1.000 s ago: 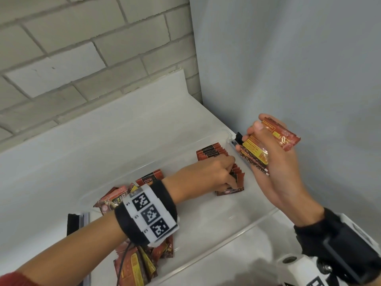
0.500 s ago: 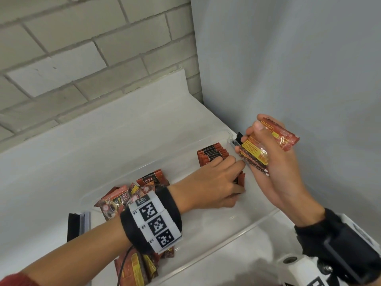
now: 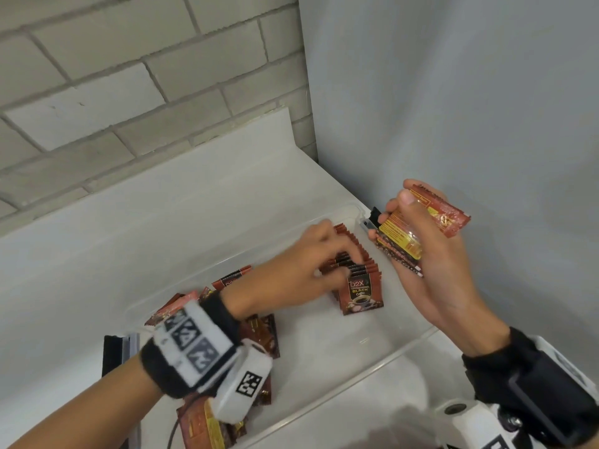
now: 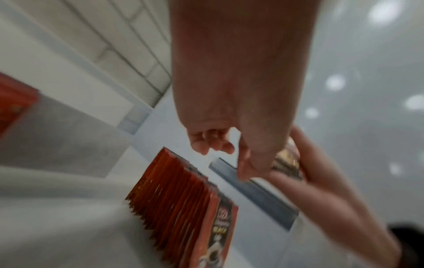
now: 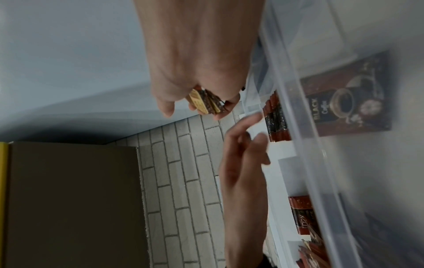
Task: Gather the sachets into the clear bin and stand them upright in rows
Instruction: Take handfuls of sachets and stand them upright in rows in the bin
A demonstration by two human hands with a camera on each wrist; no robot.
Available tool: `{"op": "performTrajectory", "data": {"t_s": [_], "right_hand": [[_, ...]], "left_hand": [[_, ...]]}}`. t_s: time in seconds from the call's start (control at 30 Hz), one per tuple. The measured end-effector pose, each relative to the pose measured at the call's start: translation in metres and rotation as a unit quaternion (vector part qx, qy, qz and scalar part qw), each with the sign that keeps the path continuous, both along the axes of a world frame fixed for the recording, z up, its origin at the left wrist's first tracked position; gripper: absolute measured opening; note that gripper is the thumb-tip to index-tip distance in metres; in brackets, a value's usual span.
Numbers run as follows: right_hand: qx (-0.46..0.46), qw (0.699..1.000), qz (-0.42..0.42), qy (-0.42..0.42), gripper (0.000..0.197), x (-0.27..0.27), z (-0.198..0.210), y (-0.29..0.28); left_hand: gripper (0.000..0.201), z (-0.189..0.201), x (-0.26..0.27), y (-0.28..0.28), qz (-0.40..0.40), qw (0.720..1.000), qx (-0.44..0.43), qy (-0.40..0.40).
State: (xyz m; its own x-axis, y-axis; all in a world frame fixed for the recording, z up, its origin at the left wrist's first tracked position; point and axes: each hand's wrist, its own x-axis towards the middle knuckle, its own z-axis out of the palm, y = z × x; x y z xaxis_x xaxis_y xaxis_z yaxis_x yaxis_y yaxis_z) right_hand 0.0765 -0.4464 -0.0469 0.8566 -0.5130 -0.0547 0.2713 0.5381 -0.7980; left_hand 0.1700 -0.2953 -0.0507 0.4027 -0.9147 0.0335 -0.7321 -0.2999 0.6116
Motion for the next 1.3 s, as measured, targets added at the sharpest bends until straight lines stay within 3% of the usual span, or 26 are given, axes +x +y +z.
{"op": "performTrajectory", "data": {"t_s": [0.07, 0.17, 0.23, 0.3, 0.5, 0.87, 1.03, 1.17, 1.3], "right_hand": [[-0.011, 1.000, 0.000, 0.015, 0.051, 0.000, 0.000, 0.000], [-0.018, 1.000, 0.005, 0.021, 0.052, 0.000, -0.001, 0.000], [-0.023, 0.999, 0.005, 0.024, 0.055, 0.001, 0.000, 0.001], [-0.034, 0.999, 0.002, 0.036, 0.060, 0.000, 0.000, 0.001], [-0.020, 1.000, 0.001, 0.024, 0.048, 0.001, 0.000, 0.001], [-0.002, 1.000, 0.012, 0.005, 0.041, 0.001, -0.001, 0.001], [0.001, 1.000, 0.014, 0.015, 0.044, 0.000, -0.002, -0.001], [0.070, 0.995, 0.073, -0.017, 0.027, 0.001, -0.003, -0.002], [0.124, 0.978, 0.163, -0.038, 0.041, -0.001, -0.004, -0.001]], "left_hand": [[0.016, 0.008, 0.006, 0.017, 0.119, 0.988, 0.038, 0.090], [0.031, 0.001, 0.009, 0.037, 0.241, 0.925, 0.096, 0.279], [0.057, -0.006, 0.004, 0.040, 0.268, 0.882, 0.094, 0.377], [0.070, -0.011, -0.006, 0.034, 0.277, 0.851, 0.072, 0.441], [0.076, -0.013, -0.021, 0.004, 0.255, 0.806, -0.019, 0.534], [0.075, -0.011, -0.030, -0.006, 0.274, 0.804, -0.020, 0.528], [0.064, 0.001, -0.026, 0.001, 0.311, 0.813, 0.011, 0.492], [0.073, 0.013, -0.016, 0.010, 0.331, 0.842, 0.033, 0.425], [0.038, 0.036, -0.016, 0.006, 0.319, 0.874, -0.046, 0.364]]}}
